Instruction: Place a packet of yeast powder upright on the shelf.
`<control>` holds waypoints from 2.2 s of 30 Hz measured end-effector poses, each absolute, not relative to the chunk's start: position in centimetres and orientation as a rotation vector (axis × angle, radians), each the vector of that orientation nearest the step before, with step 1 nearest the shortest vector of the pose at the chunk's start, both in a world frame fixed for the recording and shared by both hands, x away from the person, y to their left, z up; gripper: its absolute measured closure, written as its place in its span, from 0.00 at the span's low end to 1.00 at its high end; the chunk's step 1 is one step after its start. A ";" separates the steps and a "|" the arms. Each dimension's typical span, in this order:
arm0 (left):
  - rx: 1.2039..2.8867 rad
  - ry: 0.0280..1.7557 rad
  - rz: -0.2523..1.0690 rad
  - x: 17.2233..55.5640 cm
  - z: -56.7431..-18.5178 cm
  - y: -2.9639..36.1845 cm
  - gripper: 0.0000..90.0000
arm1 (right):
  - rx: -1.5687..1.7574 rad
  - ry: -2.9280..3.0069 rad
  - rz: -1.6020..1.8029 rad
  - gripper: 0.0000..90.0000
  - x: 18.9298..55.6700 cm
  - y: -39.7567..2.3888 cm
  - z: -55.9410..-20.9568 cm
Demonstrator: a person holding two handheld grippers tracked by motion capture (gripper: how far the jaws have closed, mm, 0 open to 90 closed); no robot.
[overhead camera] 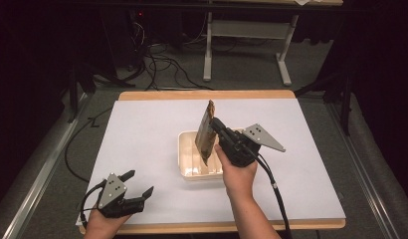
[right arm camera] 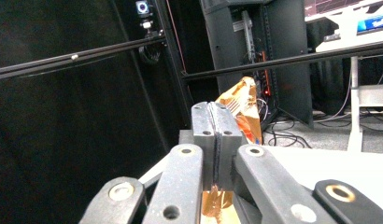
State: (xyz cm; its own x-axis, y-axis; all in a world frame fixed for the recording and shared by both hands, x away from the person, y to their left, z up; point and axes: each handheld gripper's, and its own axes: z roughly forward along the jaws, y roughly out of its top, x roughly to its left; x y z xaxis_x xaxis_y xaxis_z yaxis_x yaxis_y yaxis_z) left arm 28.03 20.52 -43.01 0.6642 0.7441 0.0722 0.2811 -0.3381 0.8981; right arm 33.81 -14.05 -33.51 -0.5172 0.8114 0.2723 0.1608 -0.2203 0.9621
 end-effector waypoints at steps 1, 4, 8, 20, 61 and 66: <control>1.911 0.804 0.599 28.0 -43.0 20.5 0.23 | 1.158 1.555 1.790 1.00 33.9 -13.9 -33.7; 1.913 0.804 0.598 28.1 -43.0 20.5 0.23 | 1.162 1.552 1.780 1.00 34.0 -13.8 -33.9; 1.913 0.806 0.598 28.1 -43.0 20.5 0.23 | 1.163 1.529 1.784 1.00 33.8 -14.2 -34.1; 1.918 0.806 0.595 28.0 -43.1 20.4 0.23 | 1.182 1.495 1.774 1.00 33.7 -15.7 -33.8; 1.915 0.808 0.595 28.1 -43.1 20.5 0.23 | 1.252 1.572 1.695 1.00 34.6 -14.8 -37.0; 1.914 0.807 0.595 28.1 -43.1 20.5 0.23 | 1.251 1.595 1.677 1.00 34.5 -14.8 -37.6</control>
State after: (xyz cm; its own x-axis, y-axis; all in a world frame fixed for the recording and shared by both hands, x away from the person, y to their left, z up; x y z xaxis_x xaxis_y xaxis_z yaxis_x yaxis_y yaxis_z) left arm 28.06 20.52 -43.06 0.6652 0.7435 0.0696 0.2859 -0.3396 0.8961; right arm 34.53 -14.83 -37.56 -0.4493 0.8512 0.2711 0.2284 -0.1840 0.9560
